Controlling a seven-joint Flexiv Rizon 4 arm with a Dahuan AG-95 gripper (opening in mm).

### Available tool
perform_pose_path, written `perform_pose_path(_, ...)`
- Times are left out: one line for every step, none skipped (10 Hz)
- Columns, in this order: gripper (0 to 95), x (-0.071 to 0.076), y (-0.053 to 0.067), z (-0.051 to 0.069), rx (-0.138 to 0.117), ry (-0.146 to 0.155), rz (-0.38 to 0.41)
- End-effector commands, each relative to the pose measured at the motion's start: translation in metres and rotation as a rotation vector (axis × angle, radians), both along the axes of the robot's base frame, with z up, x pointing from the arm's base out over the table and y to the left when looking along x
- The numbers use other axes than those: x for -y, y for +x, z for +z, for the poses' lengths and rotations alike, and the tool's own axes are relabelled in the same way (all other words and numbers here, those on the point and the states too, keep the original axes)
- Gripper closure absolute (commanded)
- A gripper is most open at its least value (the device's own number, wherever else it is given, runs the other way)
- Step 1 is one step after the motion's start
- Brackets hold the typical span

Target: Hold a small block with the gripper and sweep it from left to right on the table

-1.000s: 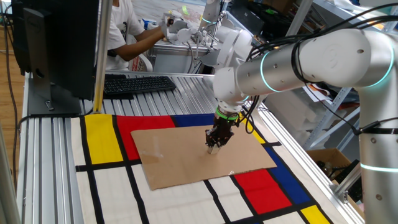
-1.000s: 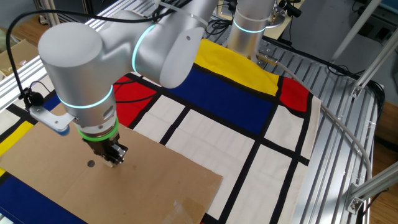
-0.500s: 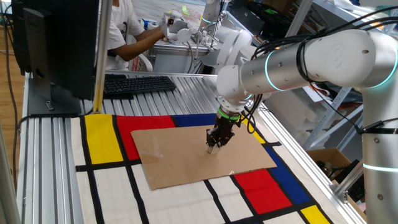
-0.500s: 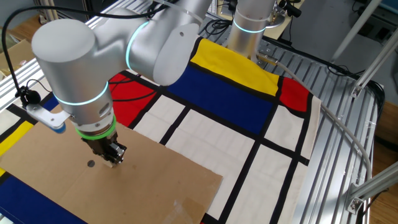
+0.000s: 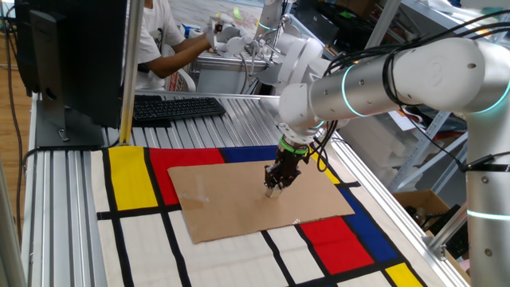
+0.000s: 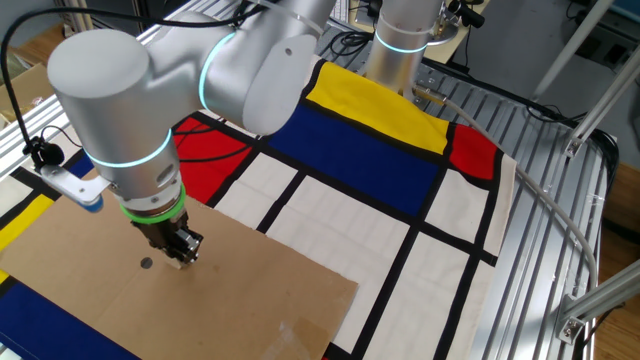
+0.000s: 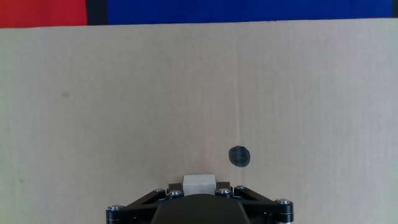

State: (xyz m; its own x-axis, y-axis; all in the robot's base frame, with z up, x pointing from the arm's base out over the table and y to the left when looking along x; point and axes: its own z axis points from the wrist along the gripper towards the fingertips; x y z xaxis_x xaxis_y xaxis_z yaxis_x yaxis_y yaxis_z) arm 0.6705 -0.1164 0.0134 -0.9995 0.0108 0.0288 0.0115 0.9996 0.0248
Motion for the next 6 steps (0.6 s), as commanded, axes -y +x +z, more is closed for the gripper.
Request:
perform_pose_path(95.0, -0.002, 0.002, -0.003, -0.007, 0.005, -0.006)
perform_pose_path(95.0, -0.003, 0.002, -0.002, -0.011, -0.003, -0.008)
perform_pose_path(95.0, -0.005, 0.003, -0.002, -0.012, -0.005, -0.008)
perform_pose_path(95.0, -0.007, 0.003, -0.001, -0.016, -0.007, -0.009)
perform_pose_path(95.0, -0.010, 0.003, 0.000, -0.018, -0.008, -0.013)
perform_pose_path(95.0, -0.012, 0.003, 0.000, -0.013, -0.007, -0.013)
